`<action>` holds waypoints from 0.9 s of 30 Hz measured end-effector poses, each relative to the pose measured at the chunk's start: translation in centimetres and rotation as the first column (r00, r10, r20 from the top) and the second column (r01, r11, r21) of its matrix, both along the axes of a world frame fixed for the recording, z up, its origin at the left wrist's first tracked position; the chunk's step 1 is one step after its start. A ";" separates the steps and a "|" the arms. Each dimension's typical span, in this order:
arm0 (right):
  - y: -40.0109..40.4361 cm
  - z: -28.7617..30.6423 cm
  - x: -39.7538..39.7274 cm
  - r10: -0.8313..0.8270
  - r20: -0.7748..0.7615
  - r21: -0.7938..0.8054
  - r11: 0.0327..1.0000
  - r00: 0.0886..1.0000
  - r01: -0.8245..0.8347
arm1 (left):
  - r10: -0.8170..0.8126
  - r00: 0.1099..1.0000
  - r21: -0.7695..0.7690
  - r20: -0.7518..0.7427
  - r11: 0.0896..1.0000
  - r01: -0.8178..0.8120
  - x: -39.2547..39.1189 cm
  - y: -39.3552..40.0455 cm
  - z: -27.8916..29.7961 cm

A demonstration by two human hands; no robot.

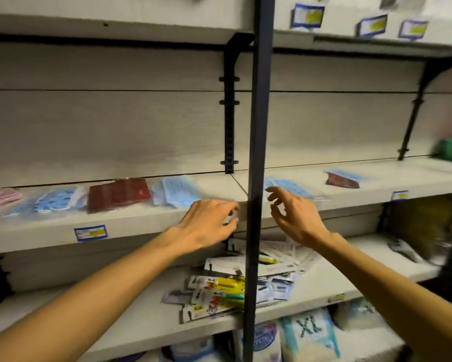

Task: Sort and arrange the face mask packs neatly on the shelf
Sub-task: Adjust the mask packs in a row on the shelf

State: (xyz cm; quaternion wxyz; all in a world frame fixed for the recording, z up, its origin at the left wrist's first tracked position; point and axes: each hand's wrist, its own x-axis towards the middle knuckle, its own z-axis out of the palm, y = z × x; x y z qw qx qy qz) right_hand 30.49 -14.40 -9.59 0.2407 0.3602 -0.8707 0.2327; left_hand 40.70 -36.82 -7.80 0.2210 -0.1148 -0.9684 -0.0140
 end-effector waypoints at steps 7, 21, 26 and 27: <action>10.0 0.1 -6.4 -0.207 0.024 0.046 0.977 0.978 0.206 | -0.147 0.989 -0.079 0.005 0.986 0.147 -5.5 9.8 0.4; 24.4 1.5 -29.1 -0.440 0.353 -0.037 0.875 0.826 0.482 | 0.194 0.977 0.028 0.088 0.980 -0.197 -29.7 26.1 1.3; 25.2 1.0 -33.6 -0.487 0.428 0.183 0.872 0.761 0.454 | 0.353 0.912 0.035 0.211 0.929 -0.368 -35.3 27.7 0.4; 25.2 0.8 -34.1 -0.503 0.419 0.218 0.864 0.756 0.454 | 0.364 0.906 0.036 0.218 0.924 -0.380 -35.7 28.0 0.2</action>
